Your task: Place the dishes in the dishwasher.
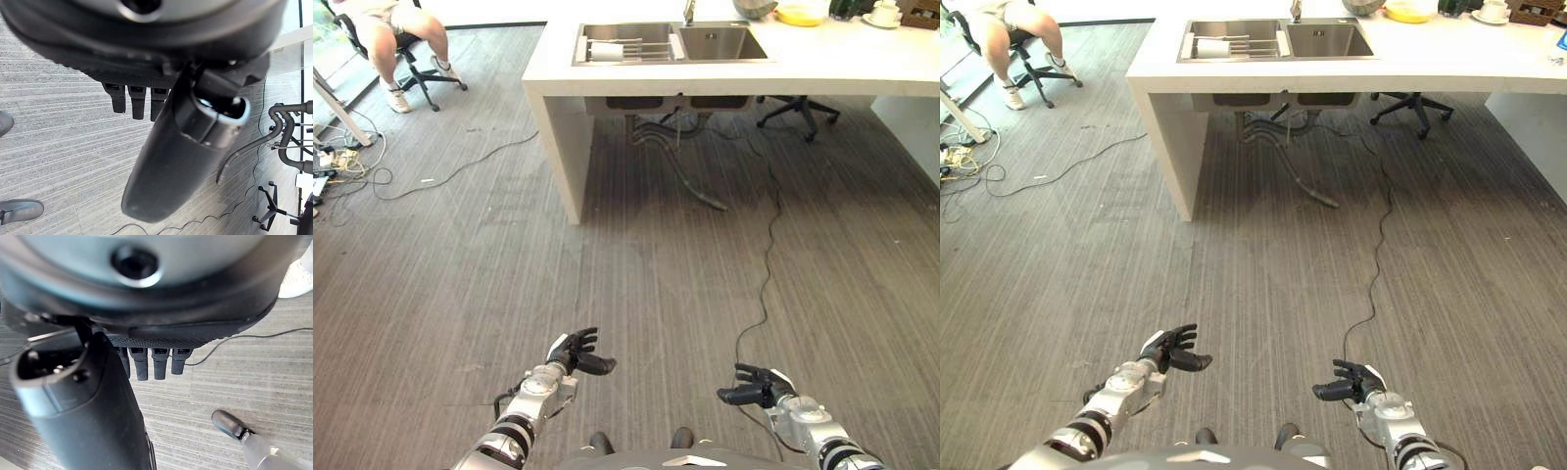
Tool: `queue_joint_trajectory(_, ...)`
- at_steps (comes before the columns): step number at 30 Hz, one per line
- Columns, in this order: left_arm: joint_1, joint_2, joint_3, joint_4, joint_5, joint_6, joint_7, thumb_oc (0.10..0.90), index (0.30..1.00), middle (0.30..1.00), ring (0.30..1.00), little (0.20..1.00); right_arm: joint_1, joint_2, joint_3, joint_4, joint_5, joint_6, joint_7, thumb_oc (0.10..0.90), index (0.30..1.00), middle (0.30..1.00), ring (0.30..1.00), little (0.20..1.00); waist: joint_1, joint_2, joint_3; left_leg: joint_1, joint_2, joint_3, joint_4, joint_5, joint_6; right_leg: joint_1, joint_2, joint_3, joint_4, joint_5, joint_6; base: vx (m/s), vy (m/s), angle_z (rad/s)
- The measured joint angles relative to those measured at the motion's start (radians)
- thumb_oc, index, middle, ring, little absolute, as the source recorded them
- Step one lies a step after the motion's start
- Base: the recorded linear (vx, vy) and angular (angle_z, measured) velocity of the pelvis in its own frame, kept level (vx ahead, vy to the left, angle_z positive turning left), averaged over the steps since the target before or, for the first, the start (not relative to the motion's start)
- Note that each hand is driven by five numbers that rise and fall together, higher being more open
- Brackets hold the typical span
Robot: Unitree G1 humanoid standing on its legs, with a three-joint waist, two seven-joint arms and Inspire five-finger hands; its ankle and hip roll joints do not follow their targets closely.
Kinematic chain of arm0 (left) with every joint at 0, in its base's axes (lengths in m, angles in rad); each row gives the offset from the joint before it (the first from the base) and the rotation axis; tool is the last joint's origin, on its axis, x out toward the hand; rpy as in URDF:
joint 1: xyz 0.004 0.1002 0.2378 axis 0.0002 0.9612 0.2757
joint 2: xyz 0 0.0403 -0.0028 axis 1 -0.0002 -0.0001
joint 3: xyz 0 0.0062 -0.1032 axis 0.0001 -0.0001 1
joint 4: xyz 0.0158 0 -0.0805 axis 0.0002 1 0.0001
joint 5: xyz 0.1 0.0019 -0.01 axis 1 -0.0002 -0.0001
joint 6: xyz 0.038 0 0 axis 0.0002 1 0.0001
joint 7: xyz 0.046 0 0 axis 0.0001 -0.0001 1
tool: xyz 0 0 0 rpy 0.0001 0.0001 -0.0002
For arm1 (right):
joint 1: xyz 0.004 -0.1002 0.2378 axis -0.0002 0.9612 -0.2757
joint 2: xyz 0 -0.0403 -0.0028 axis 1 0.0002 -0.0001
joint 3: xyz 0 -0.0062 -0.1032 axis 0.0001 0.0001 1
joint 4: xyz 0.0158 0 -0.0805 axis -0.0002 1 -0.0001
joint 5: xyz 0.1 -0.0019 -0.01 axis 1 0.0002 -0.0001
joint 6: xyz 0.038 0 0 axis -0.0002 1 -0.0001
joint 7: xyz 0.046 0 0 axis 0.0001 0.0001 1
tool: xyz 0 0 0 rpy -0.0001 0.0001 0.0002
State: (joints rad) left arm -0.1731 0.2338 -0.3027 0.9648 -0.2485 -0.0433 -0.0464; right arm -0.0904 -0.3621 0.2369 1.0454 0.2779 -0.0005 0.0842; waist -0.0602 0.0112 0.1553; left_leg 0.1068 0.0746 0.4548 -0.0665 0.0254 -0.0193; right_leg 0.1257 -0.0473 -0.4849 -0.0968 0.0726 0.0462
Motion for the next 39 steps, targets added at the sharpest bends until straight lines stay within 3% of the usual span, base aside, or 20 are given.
queue_joint_trajectory(13, 0.02, -0.01, -0.003, 0.149, 0.062, 0.004, -0.006, 0.8, 0.9, 0.9, 0.9, 0.9, 0.006, 0.076, 0.001, 0.055, 0.01, -0.005, 0.016, 0.8, 0.9, 0.9, 0.9, 0.9, 0.003, 0.01, 0.009, 0.014, -0.007, 0.013, -0.023, -0.005, -0.007, -0.006, -0.002, 0.019, -0.004, -0.007, 0.012, 0.03, 0.013, -0.03)
queue_joint_trajectory(18, 0.05, -0.046, 0.054, 0.28, 0.036, 0.023, -0.007, 0.8, 0.9, 0.9, 0.9, 0.9, 0.024, 0.089, -0.002, 0.093, 0.043, -0.003, 0.015, 0.8, 0.9, 0.9, 0.9, 0.9, 0.001, 0.015, 0.003, 0.022, -0.008, 0.023, -0.022, -0.006, -0.006, -0.001, -0.003, 0.027, -0.001, -0.007, 0.013, 0.05, 0.011, -0.06)
queue_joint_trajectory(26, 0.083, -0.077, 0.092, 0.284, -0.058, 0.029, -0.002, 0.8, 0.9, 0.9, 0.9, 0.9, 0.056, 0.104, -0.002, 0.106, 0.047, -0.006, 0.012, 0.8, 0.9, 0.9, 0.9, 0.9, 0.005, 0.012, -0.034, 0.03, -0.008, -0.001, -0.023, -0.011, -0.008, 0.02, -0.003, 0.005, -0.002, -0.012, 0.015, 0.05, 0.002, 0.09)
queue_joint_trajectory(39, 0.088, -0.082, 0.032, 0.276, -0.012, 0.029, -0.006, 0.8, 0.9, 0.9, 0.9, 0.9, 0.072, 0.113, -0.003, 0.148, 0.046, -0.002, 0.017, 0.8, 0.9, 0.9, 0.9, 0.9, 0.003, 0.011, -0.08, 0.023, -0.011, -0.018, -0.023, -0.011, -0.007, 0.026, -0.006, -0.012, -0.002, -0.015, 0.017, 0.02, 0.004, 0.03)
